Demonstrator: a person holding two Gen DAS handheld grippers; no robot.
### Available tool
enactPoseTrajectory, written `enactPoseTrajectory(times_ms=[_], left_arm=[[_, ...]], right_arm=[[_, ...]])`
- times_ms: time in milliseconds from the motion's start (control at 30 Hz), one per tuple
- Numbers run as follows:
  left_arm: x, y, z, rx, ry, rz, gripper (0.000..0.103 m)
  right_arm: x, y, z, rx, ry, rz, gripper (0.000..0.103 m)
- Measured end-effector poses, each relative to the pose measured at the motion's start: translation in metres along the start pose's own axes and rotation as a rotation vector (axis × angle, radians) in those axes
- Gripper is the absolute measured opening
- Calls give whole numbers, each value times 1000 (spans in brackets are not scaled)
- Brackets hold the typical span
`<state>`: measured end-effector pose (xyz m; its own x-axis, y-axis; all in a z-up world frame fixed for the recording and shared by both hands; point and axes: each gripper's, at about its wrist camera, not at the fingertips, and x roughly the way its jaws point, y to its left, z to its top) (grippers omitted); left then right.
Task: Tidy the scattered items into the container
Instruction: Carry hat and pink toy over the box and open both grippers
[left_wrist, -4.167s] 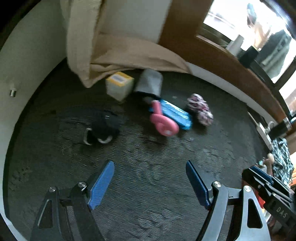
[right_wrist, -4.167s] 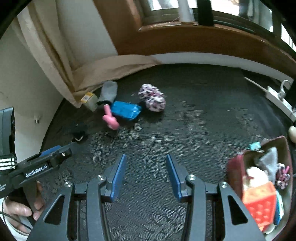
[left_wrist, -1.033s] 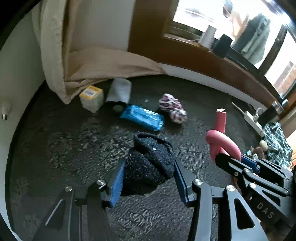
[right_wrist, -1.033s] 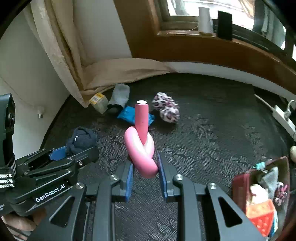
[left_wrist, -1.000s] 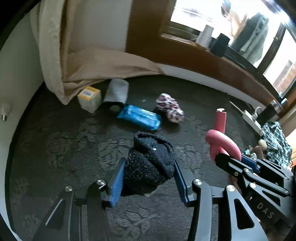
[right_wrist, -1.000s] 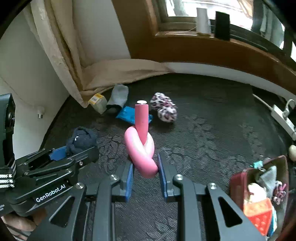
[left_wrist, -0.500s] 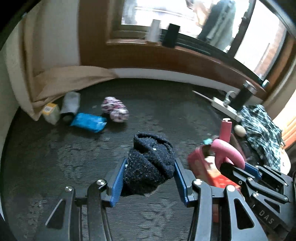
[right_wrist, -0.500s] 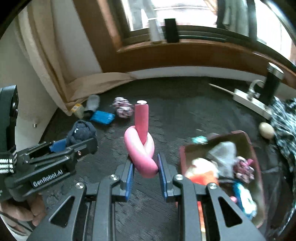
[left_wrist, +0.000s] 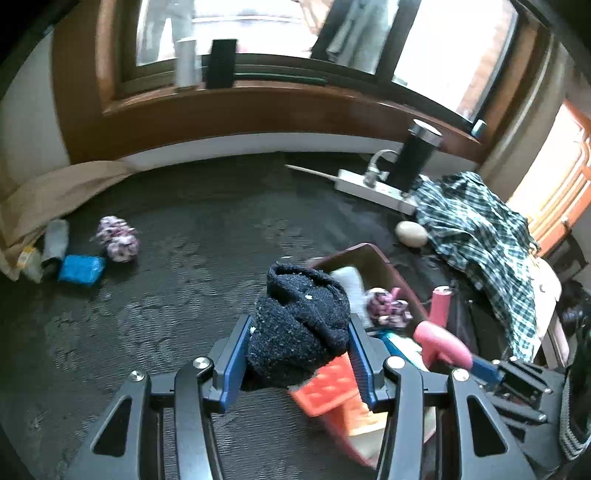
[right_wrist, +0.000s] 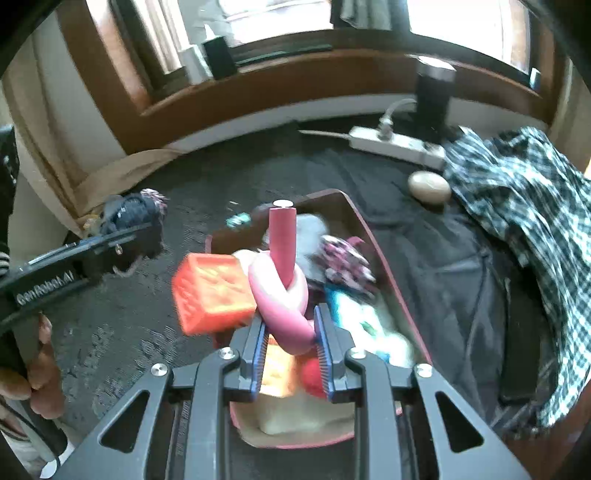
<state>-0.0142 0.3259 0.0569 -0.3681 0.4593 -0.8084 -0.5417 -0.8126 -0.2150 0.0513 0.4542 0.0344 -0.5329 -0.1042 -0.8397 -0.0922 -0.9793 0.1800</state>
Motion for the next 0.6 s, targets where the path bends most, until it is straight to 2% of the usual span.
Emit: enactPoseTrajectory(times_ms=[233,367,500,600], left_arm=[[15,-41,8,51,14,-27,52],[27,-50,10,49,40,3,64],[32,-48,9,28,56,2,68],[32,-47,9,23,55,6,68]], right_arm=[[-5,-20,-7,17,6,-3,27],[-2,-26,-9,25,32,13,27],[0,-30,-10,30,44,24,42],[1,-30,-10,30,45,25,42]])
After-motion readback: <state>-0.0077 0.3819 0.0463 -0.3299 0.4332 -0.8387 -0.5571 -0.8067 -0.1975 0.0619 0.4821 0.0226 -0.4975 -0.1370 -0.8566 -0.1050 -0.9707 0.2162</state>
